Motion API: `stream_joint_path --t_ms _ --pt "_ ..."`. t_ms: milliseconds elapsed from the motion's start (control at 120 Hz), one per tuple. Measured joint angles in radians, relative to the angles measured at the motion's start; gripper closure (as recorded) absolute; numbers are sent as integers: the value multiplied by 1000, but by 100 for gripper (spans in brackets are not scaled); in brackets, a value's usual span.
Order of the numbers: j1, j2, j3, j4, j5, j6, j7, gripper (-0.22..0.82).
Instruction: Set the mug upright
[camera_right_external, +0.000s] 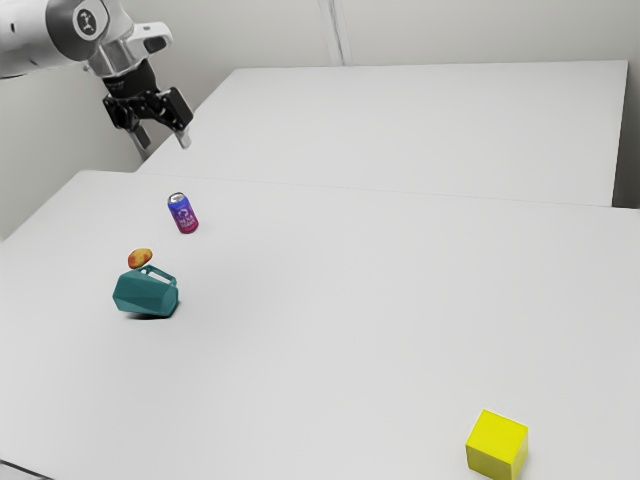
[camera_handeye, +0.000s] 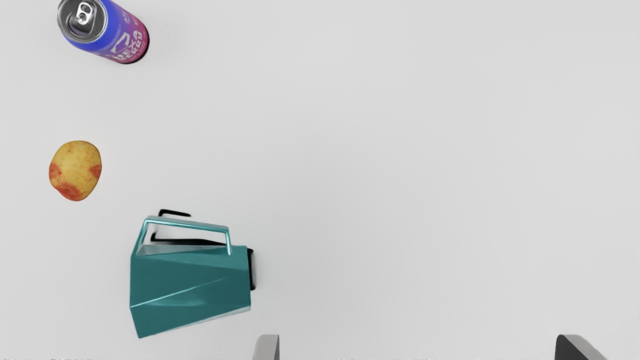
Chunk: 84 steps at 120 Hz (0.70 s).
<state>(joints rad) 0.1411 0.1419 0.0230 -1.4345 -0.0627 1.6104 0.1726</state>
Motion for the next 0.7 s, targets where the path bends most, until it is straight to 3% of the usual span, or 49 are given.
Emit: stream_joint_path --t_ms 242,442,558,700 --pt "1 -24 2 -15 0 -26 -1 0" --pt "-4 -153 10 -153 -10 -38 0 0" --pt "-71 -201 110 -187 -78 -75 23 0" --pt "-6 -154 241 -193 -217 -112 103 0"
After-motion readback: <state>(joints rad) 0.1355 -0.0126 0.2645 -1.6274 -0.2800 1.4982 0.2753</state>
